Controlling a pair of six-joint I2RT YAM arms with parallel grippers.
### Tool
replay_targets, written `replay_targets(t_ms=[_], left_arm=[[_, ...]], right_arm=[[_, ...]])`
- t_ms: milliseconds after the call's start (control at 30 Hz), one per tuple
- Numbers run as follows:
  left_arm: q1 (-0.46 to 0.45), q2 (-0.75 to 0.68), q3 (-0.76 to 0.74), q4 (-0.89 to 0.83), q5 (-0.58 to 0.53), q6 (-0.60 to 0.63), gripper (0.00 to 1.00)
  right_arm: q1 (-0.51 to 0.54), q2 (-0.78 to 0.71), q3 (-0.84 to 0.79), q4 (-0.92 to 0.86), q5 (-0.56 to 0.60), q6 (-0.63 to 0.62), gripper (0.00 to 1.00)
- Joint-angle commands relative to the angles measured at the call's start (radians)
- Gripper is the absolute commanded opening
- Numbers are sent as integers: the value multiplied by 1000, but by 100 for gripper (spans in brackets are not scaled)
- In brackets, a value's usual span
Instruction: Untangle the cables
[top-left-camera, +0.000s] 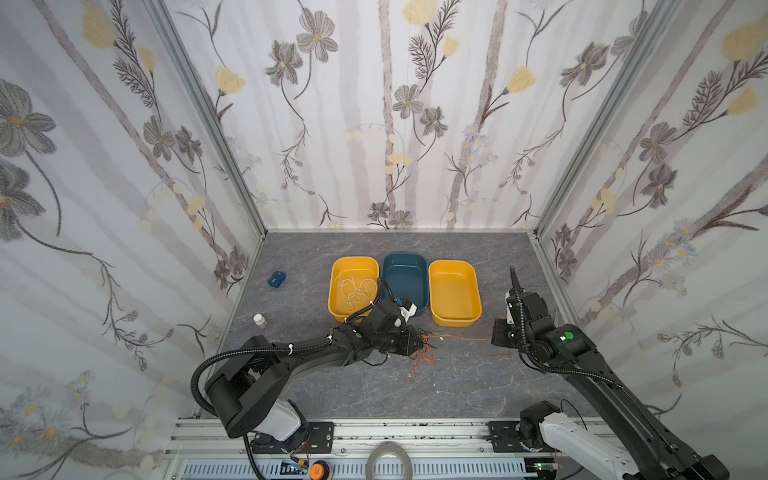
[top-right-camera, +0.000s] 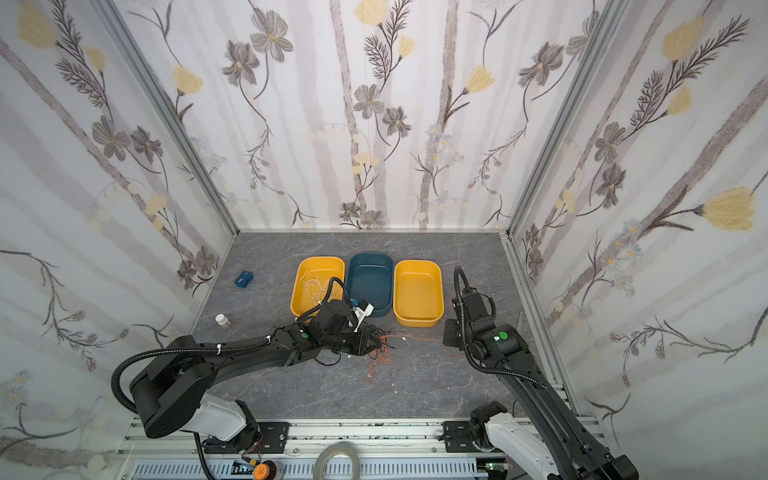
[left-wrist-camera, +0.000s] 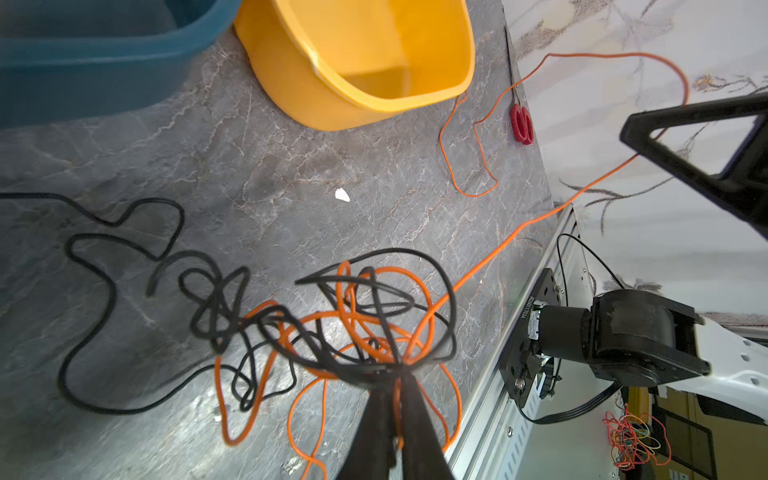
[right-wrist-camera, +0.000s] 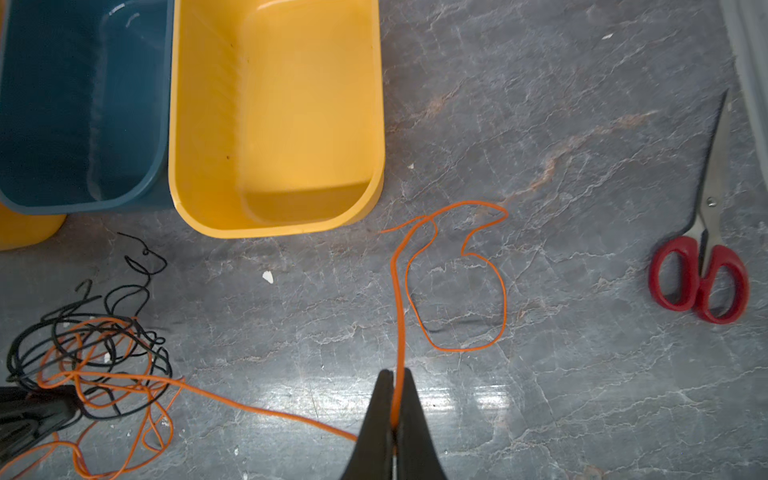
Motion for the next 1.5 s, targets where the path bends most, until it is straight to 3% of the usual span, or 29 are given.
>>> replay_targets(t_ms=[0, 100, 167, 267, 467, 633, 767, 1133, 1467], left_arm=[[2, -8, 19, -60, -16, 45, 9], [1, 0, 40, -119, -47, 71, 9], [-1, 12, 51, -155, -71, 91, 9], [-9, 35, 75, -229, -108, 135, 8], [-37, 57, 119, -350, -217, 258, 5], [-38, 52, 152, -446, -306, 337, 5], [-38, 52, 165, -464, -296, 384, 5], [-39, 12, 144, -431, -230, 413, 10], [-39, 3, 137, -427, -219, 406, 11]], right_arm=[[16, 5, -48, -1, -77, 47, 0], [40, -2, -103, 13, -123, 85, 3], [55, -4, -128, 20, -158, 102, 19], [98, -8, -126, 12, -153, 107, 26], [183, 23, -106, 80, -255, 42, 28], [223, 30, -91, 158, -415, 16, 39], [235, 42, -111, 250, -406, -51, 41], [287, 353, -182, 737, -432, -196, 53], [294, 609, -128, 879, -457, -232, 50]])
